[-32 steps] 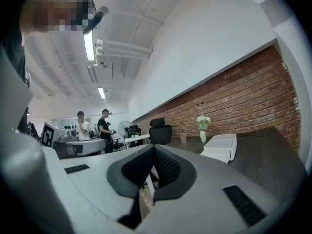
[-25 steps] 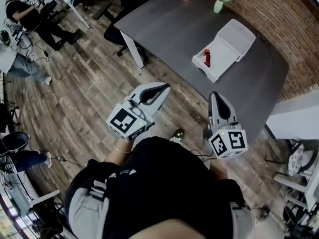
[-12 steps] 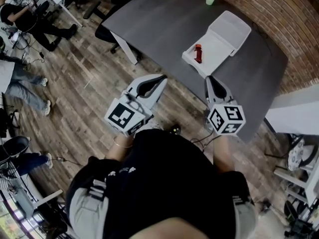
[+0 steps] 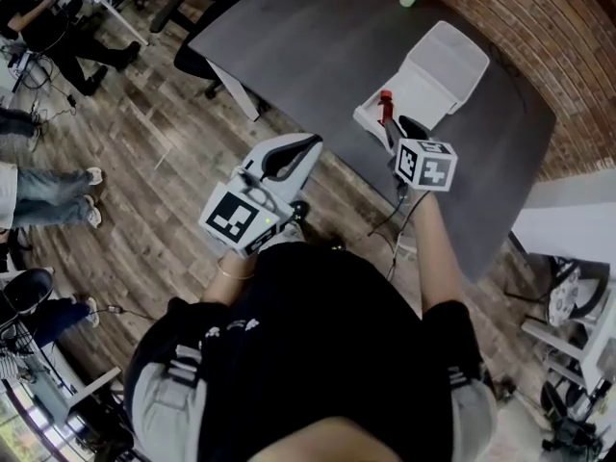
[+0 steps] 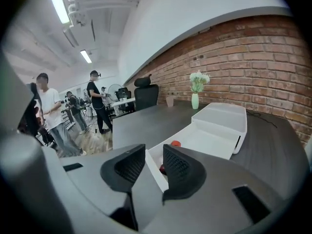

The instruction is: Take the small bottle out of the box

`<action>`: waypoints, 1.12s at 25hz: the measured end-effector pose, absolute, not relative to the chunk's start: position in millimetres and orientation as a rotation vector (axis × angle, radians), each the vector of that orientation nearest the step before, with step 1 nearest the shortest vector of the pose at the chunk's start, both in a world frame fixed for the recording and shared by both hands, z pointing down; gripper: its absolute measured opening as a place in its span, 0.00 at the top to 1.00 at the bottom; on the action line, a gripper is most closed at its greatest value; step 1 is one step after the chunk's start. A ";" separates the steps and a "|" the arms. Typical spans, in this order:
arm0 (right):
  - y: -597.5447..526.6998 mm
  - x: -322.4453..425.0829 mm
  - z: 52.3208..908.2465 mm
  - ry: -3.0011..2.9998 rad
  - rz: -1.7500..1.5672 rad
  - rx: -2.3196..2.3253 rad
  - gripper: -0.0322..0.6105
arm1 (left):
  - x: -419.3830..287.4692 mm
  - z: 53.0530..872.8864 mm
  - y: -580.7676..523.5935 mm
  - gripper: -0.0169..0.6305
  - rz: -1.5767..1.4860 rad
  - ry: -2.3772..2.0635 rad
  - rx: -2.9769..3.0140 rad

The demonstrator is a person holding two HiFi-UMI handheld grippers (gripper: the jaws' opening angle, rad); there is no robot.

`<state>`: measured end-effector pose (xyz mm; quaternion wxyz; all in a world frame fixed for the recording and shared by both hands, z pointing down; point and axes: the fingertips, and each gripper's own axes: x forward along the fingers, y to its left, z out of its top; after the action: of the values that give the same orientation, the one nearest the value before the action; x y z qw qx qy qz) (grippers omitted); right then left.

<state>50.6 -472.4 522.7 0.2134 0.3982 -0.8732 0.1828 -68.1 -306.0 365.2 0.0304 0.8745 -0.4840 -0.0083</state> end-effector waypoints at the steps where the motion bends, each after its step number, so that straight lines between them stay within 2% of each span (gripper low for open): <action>1: -479.4 46.1 527.7 -2.406 0.524 1.104 0.77 | -72.8 366.3 -309.3 0.97 -0.016 -1.491 2.695; 19: -542.5 21.7 609.9 -2.061 0.590 1.153 0.63 | -144.5 376.3 -351.7 0.97 -0.048 -1.462 2.669; 22: -544.4 22.6 621.8 -2.011 0.608 1.152 0.58 | -154.3 379.2 -354.4 0.97 -0.068 -1.474 2.656; 28: -552.1 24.5 631.1 -1.944 0.602 1.161 0.59 | -167.4 384.4 -356.5 0.97 -0.098 -1.492 2.629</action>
<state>24.5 -552.1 631.1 0.3889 0.4566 -0.7643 0.2369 -167.4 -356.5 384.4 0.0587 0.8677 -0.4925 -0.0325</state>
